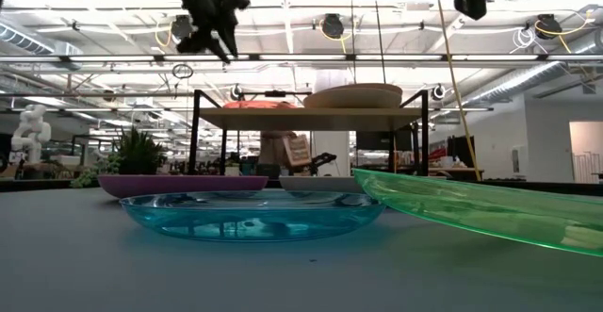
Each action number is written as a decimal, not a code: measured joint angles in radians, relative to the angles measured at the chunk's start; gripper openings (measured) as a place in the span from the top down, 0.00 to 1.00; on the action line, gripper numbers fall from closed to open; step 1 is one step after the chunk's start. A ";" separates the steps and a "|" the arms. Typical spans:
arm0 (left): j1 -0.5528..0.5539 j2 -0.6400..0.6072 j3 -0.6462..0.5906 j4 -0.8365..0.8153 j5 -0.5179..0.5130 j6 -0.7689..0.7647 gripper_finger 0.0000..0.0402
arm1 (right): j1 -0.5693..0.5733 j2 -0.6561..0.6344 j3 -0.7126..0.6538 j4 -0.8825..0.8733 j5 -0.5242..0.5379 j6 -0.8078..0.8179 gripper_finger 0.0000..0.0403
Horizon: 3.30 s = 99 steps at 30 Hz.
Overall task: Place and stack plates onto a shelf
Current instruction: Adjust the light pink plate
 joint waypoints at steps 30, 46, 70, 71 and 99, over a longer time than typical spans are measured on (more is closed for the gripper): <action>-0.825 -0.170 -0.290 0.493 -0.278 -0.010 0.74 | 0.015 0.096 -0.026 -0.401 -0.100 0.509 0.96; -0.880 -0.430 -0.550 0.523 -0.415 -0.228 0.74 | 0.022 0.091 -0.414 0.097 -0.170 0.755 0.70; -0.882 -0.438 -0.550 0.489 -0.462 -0.199 0.74 | -0.014 0.084 -0.329 0.520 0.098 0.679 0.79; -0.882 -0.438 -0.550 0.489 -0.463 -0.197 0.74 | -0.035 0.084 -0.284 0.481 0.125 0.639 0.82; -0.877 -0.438 -0.550 0.489 -0.496 -0.167 0.74 | -0.610 0.254 -0.166 0.303 -0.093 0.005 1.00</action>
